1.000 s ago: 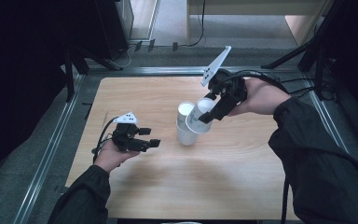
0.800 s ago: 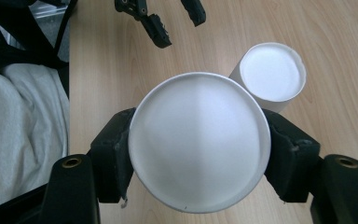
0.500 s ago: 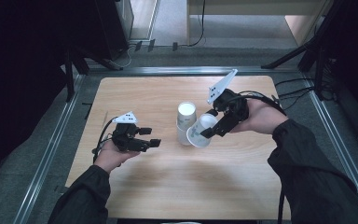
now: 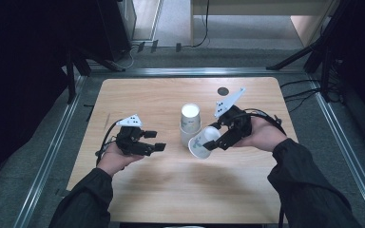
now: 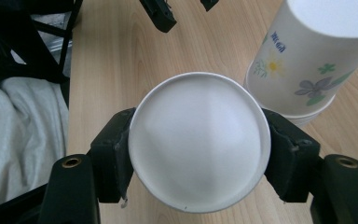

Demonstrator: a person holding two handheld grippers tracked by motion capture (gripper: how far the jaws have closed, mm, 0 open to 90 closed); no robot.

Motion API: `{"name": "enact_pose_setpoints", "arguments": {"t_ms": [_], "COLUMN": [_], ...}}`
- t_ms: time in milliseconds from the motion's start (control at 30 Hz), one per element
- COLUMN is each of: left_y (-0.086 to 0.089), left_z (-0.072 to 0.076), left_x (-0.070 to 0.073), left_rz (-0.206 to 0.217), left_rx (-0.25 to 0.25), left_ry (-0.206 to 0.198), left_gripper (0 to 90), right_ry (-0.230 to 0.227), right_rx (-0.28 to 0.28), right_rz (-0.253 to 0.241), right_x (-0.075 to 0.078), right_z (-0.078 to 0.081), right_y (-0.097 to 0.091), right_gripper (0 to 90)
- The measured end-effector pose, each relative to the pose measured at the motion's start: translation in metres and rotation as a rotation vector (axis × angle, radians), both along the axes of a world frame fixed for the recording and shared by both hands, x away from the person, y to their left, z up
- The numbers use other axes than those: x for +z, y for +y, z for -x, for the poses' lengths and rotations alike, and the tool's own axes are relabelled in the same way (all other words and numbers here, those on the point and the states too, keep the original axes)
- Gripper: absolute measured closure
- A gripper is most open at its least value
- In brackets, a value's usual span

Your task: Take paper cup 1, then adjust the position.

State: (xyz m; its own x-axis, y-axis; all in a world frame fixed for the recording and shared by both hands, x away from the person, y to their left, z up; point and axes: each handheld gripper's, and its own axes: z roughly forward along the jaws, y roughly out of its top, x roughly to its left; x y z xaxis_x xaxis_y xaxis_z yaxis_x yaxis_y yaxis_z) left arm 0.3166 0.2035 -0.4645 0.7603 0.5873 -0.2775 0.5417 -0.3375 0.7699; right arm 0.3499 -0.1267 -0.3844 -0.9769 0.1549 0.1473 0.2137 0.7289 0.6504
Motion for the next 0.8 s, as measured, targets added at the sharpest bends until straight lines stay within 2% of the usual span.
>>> {"name": "enact_pose_setpoints", "arguments": {"t_ms": [133,267,400,567,667,700,800], "left_y": [-0.001,-0.002,-0.005,-0.009,-0.011,-0.012,-0.013], "left_z": [0.000,0.002,0.003,0.005,0.006,0.007,0.008], "left_x": [0.000,0.002,0.003,0.004,0.005,0.007,0.009], "left_rz": [0.005,0.006,0.026,0.027,0.022,0.025,0.036], "left_rx": [-0.014,-0.026,-0.044,-0.088,-0.093,-0.105,-0.120], "left_ry": [-0.005,-0.008,-0.017,-0.009,-0.014,-0.020,-0.031], "left_gripper": [28.3,28.3,27.2,22.3,15.6,13.3,12.4], "right_ry": [0.004,0.000,-0.001,0.005,0.003,0.009,0.009], "right_rx": [-0.005,-0.011,-0.020,-0.029,-0.028,-0.034,-0.043], "right_rz": [-0.030,-0.055,-0.087,-0.119,-0.126,-0.142,-0.165], "right_x": [-0.015,-0.022,-0.027,-0.034,-0.036,-0.039,-0.042], "right_z": [0.004,0.006,0.006,0.007,0.007,0.007,0.006], "right_y": [0.000,-0.002,-0.004,-0.006,-0.006,-0.007,-0.007], "right_gripper": [34.2,34.3,34.2,34.2,34.2,34.2,34.3]}}
